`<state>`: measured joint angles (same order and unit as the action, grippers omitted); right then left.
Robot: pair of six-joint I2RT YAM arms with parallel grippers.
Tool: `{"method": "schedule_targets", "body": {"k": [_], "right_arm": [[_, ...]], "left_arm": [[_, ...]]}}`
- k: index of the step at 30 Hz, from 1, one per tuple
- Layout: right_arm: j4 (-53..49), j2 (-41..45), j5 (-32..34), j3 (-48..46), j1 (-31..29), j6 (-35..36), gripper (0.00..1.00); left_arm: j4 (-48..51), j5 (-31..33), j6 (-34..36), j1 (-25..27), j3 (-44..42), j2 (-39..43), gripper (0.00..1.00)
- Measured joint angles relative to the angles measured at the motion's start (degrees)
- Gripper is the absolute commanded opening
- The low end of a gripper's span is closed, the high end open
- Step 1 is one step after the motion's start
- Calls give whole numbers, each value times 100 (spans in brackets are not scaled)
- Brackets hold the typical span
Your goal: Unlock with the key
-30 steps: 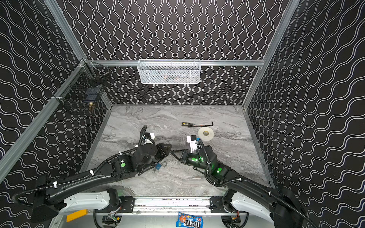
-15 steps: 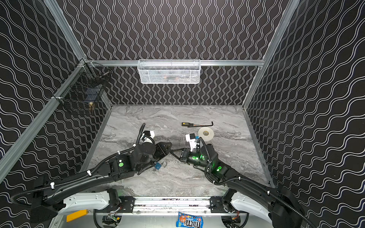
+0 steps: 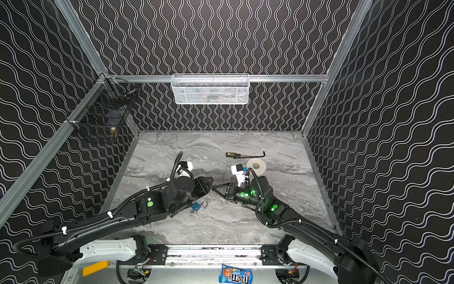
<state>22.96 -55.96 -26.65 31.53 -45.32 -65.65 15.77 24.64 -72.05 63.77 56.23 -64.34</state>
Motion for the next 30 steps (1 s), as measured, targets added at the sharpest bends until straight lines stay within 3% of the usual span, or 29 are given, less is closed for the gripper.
{"method": "schedule_targets", "body": {"k": [16,30], "right_arm": [[212,-109,-236,-68,63,-289,0],[1012,-151,-105,-527,-87,-599,0]], "left_arm": [[66,0,13,0,-11,44,0],[4,-94,4,-2,-55,24,0]]}}
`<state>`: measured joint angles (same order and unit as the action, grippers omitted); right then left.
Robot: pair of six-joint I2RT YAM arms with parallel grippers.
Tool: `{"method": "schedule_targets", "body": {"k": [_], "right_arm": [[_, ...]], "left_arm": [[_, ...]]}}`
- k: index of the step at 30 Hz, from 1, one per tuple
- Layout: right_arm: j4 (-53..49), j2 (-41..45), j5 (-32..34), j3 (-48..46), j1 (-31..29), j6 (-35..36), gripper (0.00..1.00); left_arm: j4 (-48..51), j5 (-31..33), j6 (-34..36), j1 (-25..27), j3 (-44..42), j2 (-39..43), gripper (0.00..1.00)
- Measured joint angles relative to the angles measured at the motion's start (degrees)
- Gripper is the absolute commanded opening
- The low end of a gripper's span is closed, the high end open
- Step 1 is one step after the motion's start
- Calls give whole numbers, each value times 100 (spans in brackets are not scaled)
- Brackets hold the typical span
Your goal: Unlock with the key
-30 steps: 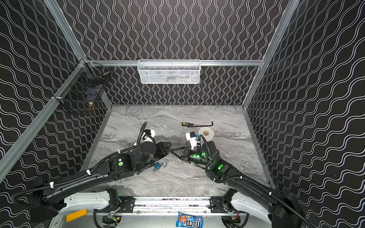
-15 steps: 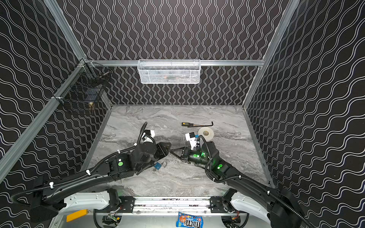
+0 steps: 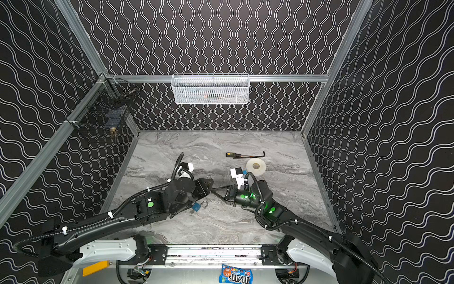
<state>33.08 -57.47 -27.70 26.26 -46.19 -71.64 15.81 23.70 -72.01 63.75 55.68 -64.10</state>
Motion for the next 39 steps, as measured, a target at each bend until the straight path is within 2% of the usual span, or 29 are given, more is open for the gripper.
{"method": "schedule_targets", "body": {"k": [10,24,39], "right_arm": [[111,98,125,-87,-2,-90,0],[-380,208,-151,170,254,79,0],[-1226,109,-13,643,236,1088,0]], "left_arm": [[-114,-101,11,-37,15,-48,0],[-87,-94,17,-76,129,-114,0],[400,-149,-133,-118,586,-361,0]]}}
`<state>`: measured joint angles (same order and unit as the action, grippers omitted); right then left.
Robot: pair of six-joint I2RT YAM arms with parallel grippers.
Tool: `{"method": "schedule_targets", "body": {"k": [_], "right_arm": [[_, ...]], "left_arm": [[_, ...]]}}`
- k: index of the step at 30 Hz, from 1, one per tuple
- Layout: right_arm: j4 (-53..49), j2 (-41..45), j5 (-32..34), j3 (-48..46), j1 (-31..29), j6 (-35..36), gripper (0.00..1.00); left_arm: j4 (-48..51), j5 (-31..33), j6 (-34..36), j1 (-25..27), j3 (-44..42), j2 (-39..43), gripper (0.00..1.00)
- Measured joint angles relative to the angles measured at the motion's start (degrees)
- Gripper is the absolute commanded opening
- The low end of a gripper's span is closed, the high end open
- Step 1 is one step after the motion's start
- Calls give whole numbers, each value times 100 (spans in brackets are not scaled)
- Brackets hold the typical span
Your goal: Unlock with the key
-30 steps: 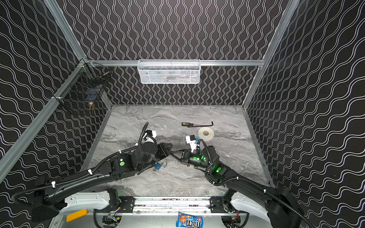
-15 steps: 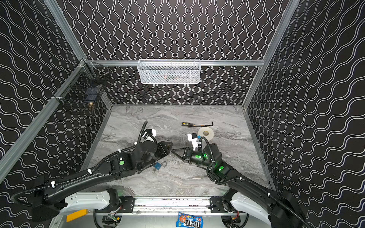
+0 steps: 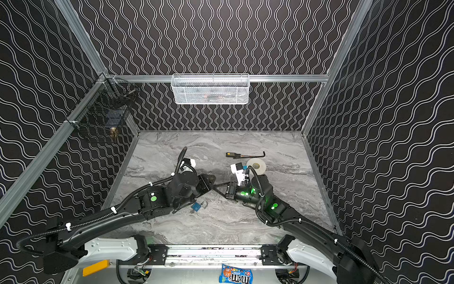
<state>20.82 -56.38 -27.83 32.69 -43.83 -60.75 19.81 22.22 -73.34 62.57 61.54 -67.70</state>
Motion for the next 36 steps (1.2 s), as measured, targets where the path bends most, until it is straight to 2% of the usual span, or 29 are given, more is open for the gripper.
{"method": "schedule_targets", "body": {"k": [13,36], "right_arm": [[-411,111,33,-28,-20,315,0],[-219,37,181,-44,17,151,0]], "left_arm": [[177,111,-20,-42,68,-61,0],[227,90,-4,-63,109,-94,0]]}}
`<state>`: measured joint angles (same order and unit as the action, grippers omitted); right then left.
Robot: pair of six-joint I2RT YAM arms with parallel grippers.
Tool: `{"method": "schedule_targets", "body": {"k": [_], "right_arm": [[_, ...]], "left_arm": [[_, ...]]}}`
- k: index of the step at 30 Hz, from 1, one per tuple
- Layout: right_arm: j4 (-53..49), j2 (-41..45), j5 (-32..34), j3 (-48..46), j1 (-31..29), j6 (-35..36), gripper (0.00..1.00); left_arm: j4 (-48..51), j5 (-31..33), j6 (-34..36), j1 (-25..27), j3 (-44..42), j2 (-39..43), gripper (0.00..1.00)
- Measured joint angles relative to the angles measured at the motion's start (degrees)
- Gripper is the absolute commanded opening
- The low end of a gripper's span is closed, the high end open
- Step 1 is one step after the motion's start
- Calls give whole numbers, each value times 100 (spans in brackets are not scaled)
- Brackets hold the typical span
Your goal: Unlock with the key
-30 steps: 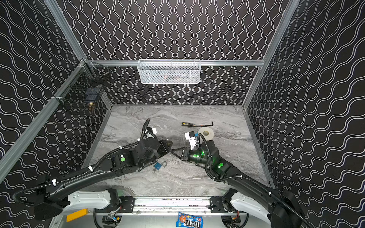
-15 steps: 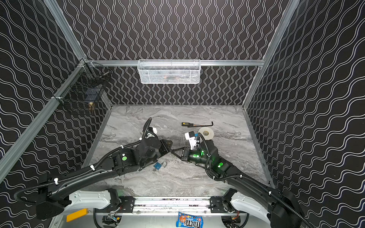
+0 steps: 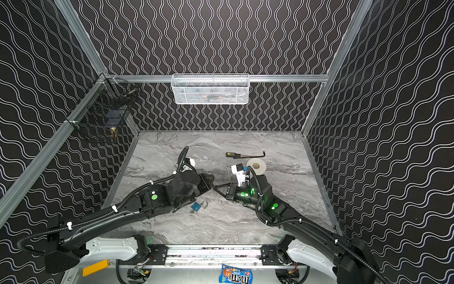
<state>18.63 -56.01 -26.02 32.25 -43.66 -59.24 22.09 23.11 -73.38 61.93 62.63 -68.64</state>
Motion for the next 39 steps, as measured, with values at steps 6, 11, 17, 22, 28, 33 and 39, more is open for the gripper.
{"method": "schedule_targets", "body": {"k": [6,11,17,22,28,33,39], "right_arm": [[144,-15,-4,-15,26,-138,0],[203,-81,-7,-17,31,-173,0],[227,-81,-7,-50,55,-216,0],[122,-4,79,-35,92,-243,0],[-195,2,210,131,94,-114,0],[-435,13,435,278,0,42,0],[-472,7,933,267,-295,186,0]], "left_arm": [[2,-4,0,-7,-7,-2,0],[0,-2,2,-7,-7,-44,0],[31,-28,2,-11,4,-55,0],[28,-42,4,-11,4,-61,0],[94,-20,20,-15,114,-186,0],[46,15,9,-15,114,-197,0],[-22,-28,-175,-22,98,-269,0]]}}
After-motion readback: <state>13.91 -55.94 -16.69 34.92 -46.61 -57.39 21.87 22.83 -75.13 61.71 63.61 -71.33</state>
